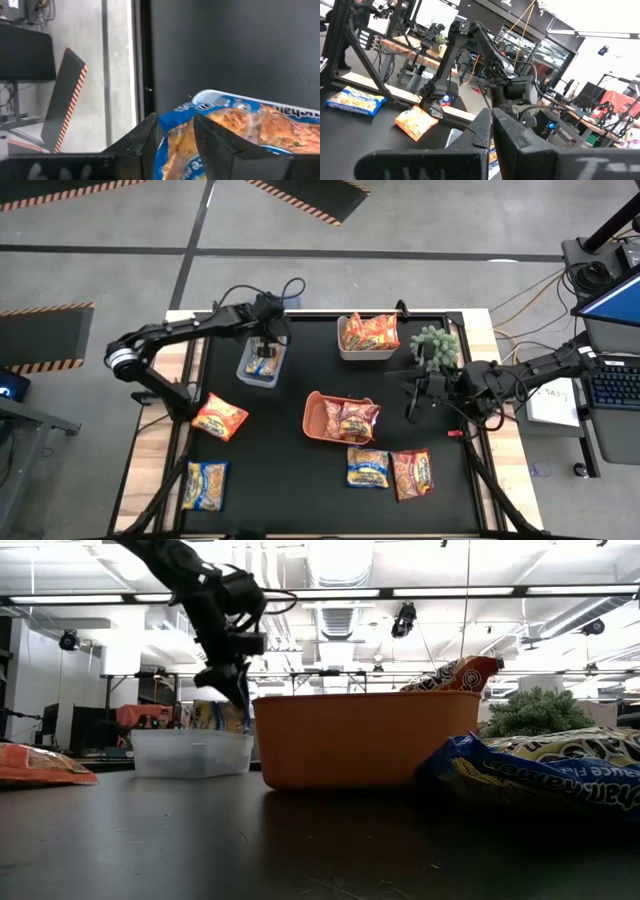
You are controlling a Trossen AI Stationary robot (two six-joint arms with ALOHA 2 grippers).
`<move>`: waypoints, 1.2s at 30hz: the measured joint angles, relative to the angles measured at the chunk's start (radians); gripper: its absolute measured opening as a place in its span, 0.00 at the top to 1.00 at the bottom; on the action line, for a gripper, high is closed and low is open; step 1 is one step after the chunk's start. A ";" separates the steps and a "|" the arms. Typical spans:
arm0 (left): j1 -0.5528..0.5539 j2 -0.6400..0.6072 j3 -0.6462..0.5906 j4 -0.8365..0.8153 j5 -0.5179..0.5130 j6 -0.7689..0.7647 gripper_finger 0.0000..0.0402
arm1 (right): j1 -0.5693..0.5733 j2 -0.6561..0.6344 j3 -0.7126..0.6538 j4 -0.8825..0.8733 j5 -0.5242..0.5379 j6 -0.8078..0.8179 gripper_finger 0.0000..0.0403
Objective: Sort Maruchan noodles
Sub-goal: Put the middle blue noodle packet into the transparent bin, then put the orange noodle packet into the white bin
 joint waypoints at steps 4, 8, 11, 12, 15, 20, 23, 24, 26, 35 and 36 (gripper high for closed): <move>0.001 -0.016 0.034 -0.007 -0.001 -0.021 0.69 | 0.000 0.000 0.000 -0.006 0.022 0.005 0.98; 0.006 -0.023 0.042 -0.022 -0.001 -0.050 0.69 | 0.000 0.001 0.000 -0.028 0.066 0.017 0.98; 0.031 -0.024 0.038 -0.020 -0.001 -0.082 0.72 | 0.000 0.000 0.000 -0.045 0.078 0.050 0.98; 0.044 -0.024 0.036 -0.021 -0.001 -0.095 0.73 | 0.000 0.000 0.000 -0.051 0.078 0.059 0.98; 0.079 -0.024 0.034 -0.021 0.003 -0.148 0.77 | 0.000 0.001 0.000 -0.055 0.078 0.077 0.98; 0.108 -0.025 0.033 -0.035 0.153 -0.210 0.83 | 0.000 0.001 0.000 -0.054 0.078 0.079 0.98; 0.107 -0.035 0.033 -0.039 0.174 -0.240 0.85 | 0.000 0.001 0.000 -0.053 0.078 0.077 0.98; 0.101 -0.044 0.033 -0.047 0.173 -0.251 0.85 | 0.000 0.001 0.000 -0.053 0.078 0.072 0.98; 0.088 -0.069 0.045 -0.094 0.173 -0.290 0.86 | 0.000 0.000 0.000 -0.052 0.078 0.062 0.98; -0.077 -0.202 0.114 -0.325 0.176 -0.634 0.86 | 0.000 0.000 0.003 -0.032 0.078 0.017 0.98; -0.106 -0.216 0.114 -0.341 0.177 -0.671 0.86 | 0.000 0.001 0.008 -0.032 0.077 0.015 0.98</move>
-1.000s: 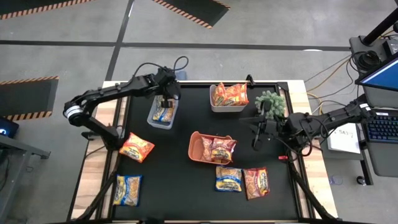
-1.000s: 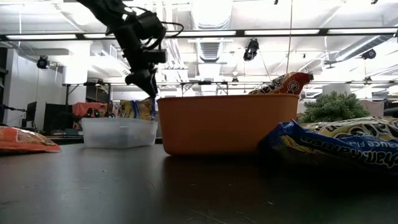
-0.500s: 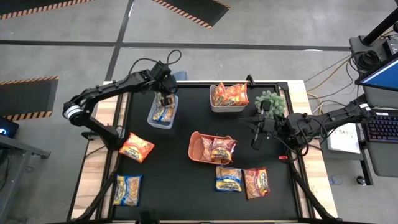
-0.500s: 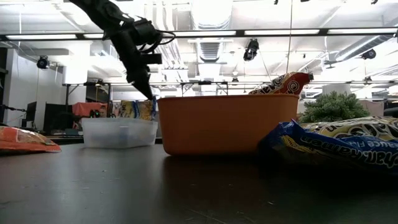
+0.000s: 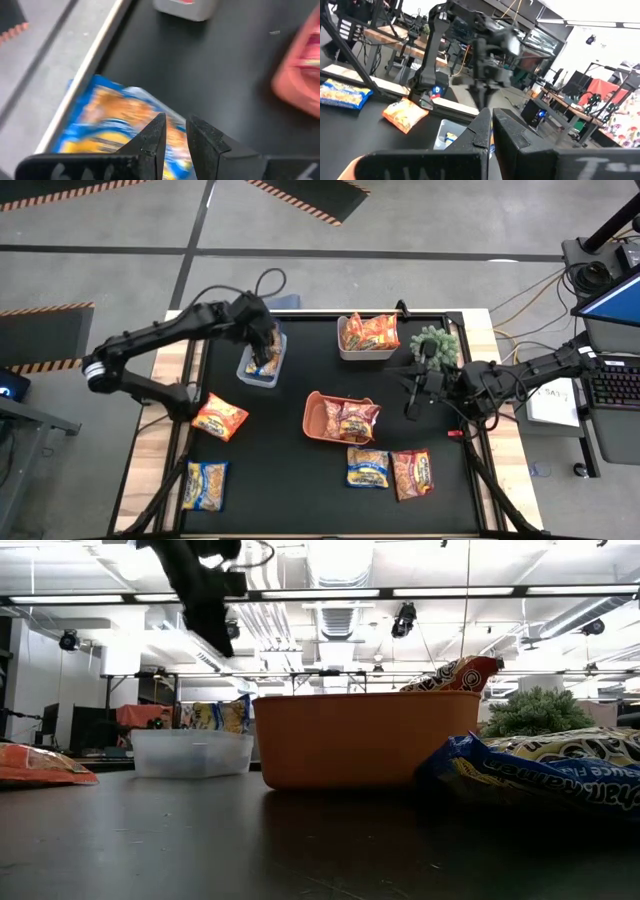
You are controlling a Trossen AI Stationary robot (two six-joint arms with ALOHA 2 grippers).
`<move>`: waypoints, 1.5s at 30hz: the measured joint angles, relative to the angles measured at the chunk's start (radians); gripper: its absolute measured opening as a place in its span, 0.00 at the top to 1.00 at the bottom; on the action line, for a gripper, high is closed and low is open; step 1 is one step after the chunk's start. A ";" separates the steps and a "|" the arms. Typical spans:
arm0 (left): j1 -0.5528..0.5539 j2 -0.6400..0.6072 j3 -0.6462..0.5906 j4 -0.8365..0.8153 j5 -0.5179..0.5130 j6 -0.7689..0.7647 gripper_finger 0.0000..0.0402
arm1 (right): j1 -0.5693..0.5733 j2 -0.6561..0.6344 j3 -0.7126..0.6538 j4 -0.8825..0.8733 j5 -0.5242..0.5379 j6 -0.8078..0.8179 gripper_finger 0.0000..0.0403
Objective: Sort Maruchan noodles
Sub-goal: Put the orange noodle packet into the white bin
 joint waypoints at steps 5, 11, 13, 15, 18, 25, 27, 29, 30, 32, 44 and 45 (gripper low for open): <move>-0.158 -0.052 0.001 -0.088 0.000 -0.156 0.86 | 0.000 0.000 0.010 0.002 -0.001 -0.012 0.98; -0.327 -0.068 0.001 -0.232 0.000 -0.444 0.86 | 0.000 0.000 0.010 0.019 -0.001 -0.058 0.98; -0.379 -0.061 0.001 -0.301 0.000 -0.537 0.86 | 0.000 0.000 0.010 0.030 -0.001 -0.069 0.98; -0.429 -0.047 0.001 -0.382 0.000 -0.622 0.86 | 0.000 0.000 0.010 0.034 -0.001 -0.082 0.98; -0.491 -0.020 0.001 -0.515 0.000 -0.744 0.86 | 0.000 0.000 0.010 0.036 -0.001 -0.099 0.98; -0.560 0.029 -0.105 -0.599 0.049 -0.968 0.86 | 0.000 0.000 0.010 0.047 -0.001 -0.144 0.98; -0.565 0.040 -0.159 -0.596 0.050 -0.990 0.86 | 0.000 0.000 0.013 0.047 -0.001 -0.155 0.98; -0.565 0.048 -0.213 -0.588 0.048 -1.015 0.86 | 0.000 0.000 0.018 0.047 -0.001 -0.160 0.98; -0.565 0.051 -0.239 -0.576 0.048 -1.029 0.86 | 0.000 0.000 0.020 0.047 -0.001 -0.160 0.98; -0.565 0.056 -0.292 -0.539 0.048 -1.062 0.86 | 0.000 0.001 0.023 0.048 -0.001 -0.163 0.98; -0.584 0.077 -0.461 -0.322 0.049 -1.216 0.87 | 0.000 0.002 0.024 0.055 -0.002 -0.224 0.98; -0.589 0.078 -0.461 -0.292 0.049 -1.216 0.88 | 0.000 0.002 0.024 0.055 -0.002 -0.228 0.98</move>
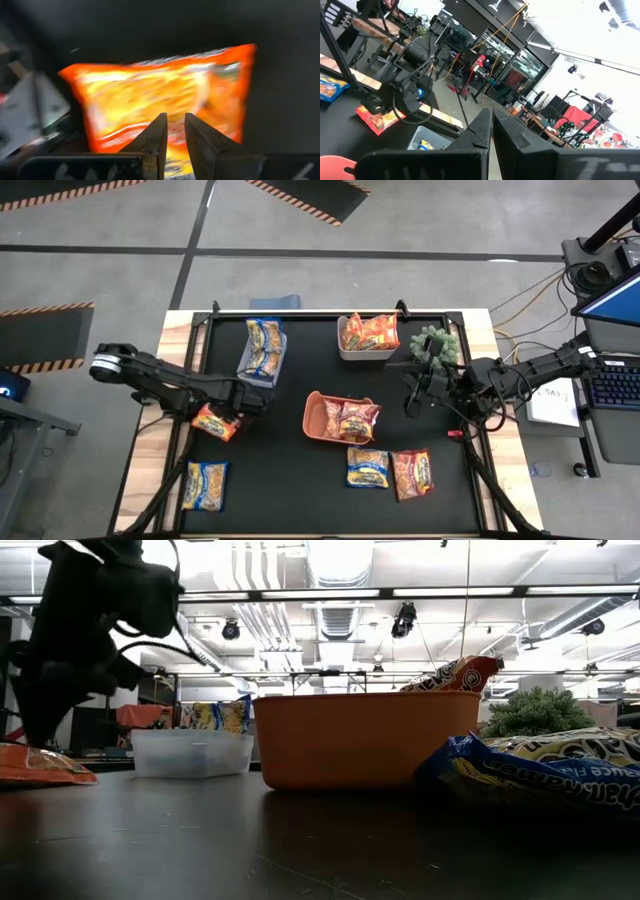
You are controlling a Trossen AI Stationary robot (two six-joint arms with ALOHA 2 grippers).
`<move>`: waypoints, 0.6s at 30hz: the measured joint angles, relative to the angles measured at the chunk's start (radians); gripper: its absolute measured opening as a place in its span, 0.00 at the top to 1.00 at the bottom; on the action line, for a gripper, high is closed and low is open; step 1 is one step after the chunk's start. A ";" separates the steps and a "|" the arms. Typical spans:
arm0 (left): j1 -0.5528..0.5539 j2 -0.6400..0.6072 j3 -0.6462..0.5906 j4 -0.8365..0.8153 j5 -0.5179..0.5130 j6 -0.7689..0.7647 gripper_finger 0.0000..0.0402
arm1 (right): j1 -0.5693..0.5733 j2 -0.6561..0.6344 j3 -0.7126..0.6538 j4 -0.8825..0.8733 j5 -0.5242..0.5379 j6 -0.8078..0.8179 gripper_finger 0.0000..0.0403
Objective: Sort Maruchan noodles
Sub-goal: Put the orange noodle packet into the white bin
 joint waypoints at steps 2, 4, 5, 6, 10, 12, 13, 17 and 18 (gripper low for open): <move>-0.004 0.004 -0.001 0.063 0.000 -0.004 0.89 | 0.000 0.000 0.000 0.000 0.000 -0.009 0.98; -0.004 0.013 -0.003 0.135 0.001 -0.005 0.89 | 0.000 0.000 0.000 0.003 0.000 -0.018 0.98; -0.005 0.020 -0.004 0.172 0.005 -0.001 0.89 | 0.000 0.000 0.000 0.005 0.000 -0.022 0.98; -0.008 0.027 -0.004 0.215 0.014 0.013 0.89 | 0.000 0.000 0.000 0.007 0.000 -0.024 0.98; -0.030 0.047 0.034 0.242 0.070 0.053 0.89 | 0.000 0.000 0.000 0.007 -0.001 -0.034 0.98; -0.043 0.053 0.068 0.164 0.064 0.047 0.89 | 0.000 0.000 0.000 0.008 -0.002 -0.041 0.98; -0.050 0.055 0.085 0.115 0.047 0.037 0.89 | 0.000 0.000 0.000 0.008 -0.003 -0.046 0.98; -0.065 0.068 0.111 -0.066 -0.071 -0.060 0.89 | 0.000 0.000 0.000 0.012 -0.008 -0.050 0.98; -0.065 0.070 0.106 -0.088 -0.087 -0.091 0.89 | 0.000 0.000 0.000 0.012 -0.008 -0.050 0.98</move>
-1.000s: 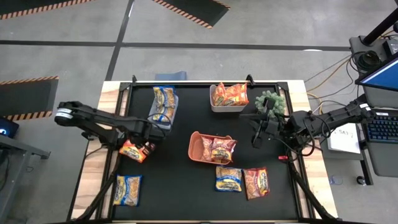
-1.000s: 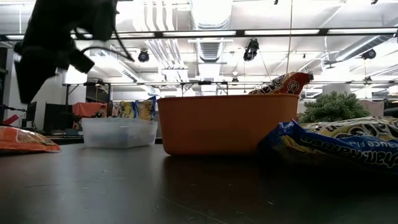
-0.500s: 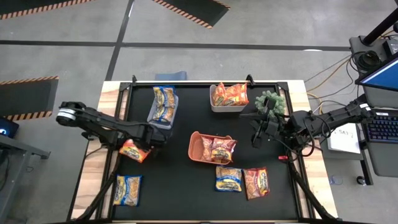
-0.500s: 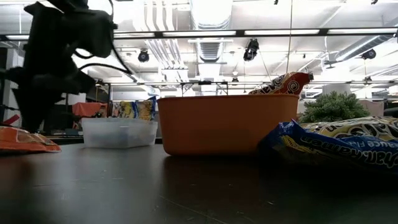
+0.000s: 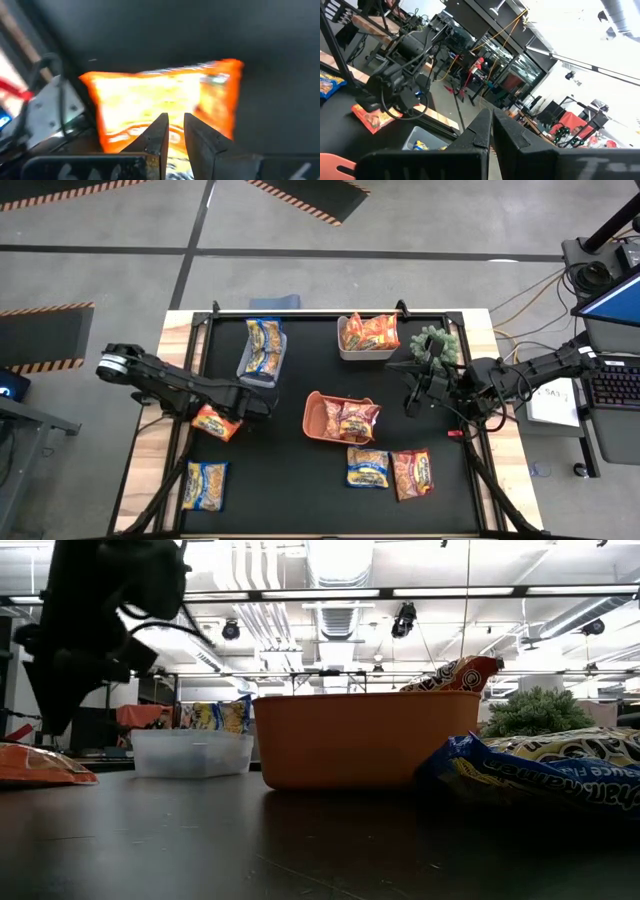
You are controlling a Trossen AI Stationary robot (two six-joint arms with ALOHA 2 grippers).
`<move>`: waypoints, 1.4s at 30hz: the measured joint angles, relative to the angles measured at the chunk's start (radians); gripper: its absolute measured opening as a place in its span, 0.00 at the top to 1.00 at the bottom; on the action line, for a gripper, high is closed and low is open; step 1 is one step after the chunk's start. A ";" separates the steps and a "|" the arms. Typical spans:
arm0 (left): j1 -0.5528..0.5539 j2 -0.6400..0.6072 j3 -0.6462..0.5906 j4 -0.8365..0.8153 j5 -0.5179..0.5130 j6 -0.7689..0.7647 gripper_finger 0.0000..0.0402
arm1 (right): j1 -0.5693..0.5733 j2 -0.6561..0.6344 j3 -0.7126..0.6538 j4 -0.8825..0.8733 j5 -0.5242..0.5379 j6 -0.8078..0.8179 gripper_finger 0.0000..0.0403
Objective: Sort Maruchan noodles
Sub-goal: Put the orange noodle packet into the white bin
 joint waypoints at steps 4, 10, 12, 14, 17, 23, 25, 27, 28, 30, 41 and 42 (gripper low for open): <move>0.000 0.009 -0.047 -0.010 -0.005 -0.092 0.89 | 0.000 0.000 0.000 0.000 0.000 0.000 0.98; -0.002 0.026 -0.079 0.051 0.033 -0.113 0.89 | 0.000 0.000 0.000 -0.001 0.000 -0.002 0.98; -0.002 0.034 -0.086 0.102 0.033 -0.108 0.89 | 0.000 0.000 0.000 -0.001 0.000 -0.002 0.98; -0.002 0.044 -0.088 0.176 0.034 -0.089 0.90 | 0.000 0.000 0.000 -0.001 0.000 -0.002 0.98; -0.002 0.048 -0.088 0.332 0.048 -0.012 0.90 | 0.000 0.000 0.000 -0.001 0.000 -0.001 0.98; -0.016 0.050 -0.003 0.401 0.076 0.152 0.90 | 0.000 0.000 0.000 -0.001 0.000 0.000 0.98; -0.033 0.044 0.043 0.408 0.076 0.230 0.90 | 0.000 0.000 0.000 -0.001 0.000 0.000 0.98; -0.062 0.043 0.083 0.401 0.076 0.318 0.90 | 0.000 0.000 0.000 -0.002 0.000 0.000 0.98; -0.080 0.043 0.103 0.402 0.077 0.361 0.90 | 0.000 0.000 0.000 -0.002 0.000 0.001 0.98; -0.116 0.037 0.134 0.404 0.080 0.438 0.90 | 0.000 0.000 0.000 -0.002 0.000 0.000 0.98; -0.157 -0.146 0.038 0.400 0.018 0.513 0.90 | 0.000 0.001 0.000 -0.006 0.000 0.011 0.98; -0.157 -0.175 0.016 0.400 0.009 0.494 0.90 | 0.000 0.001 0.000 -0.006 0.000 0.014 0.98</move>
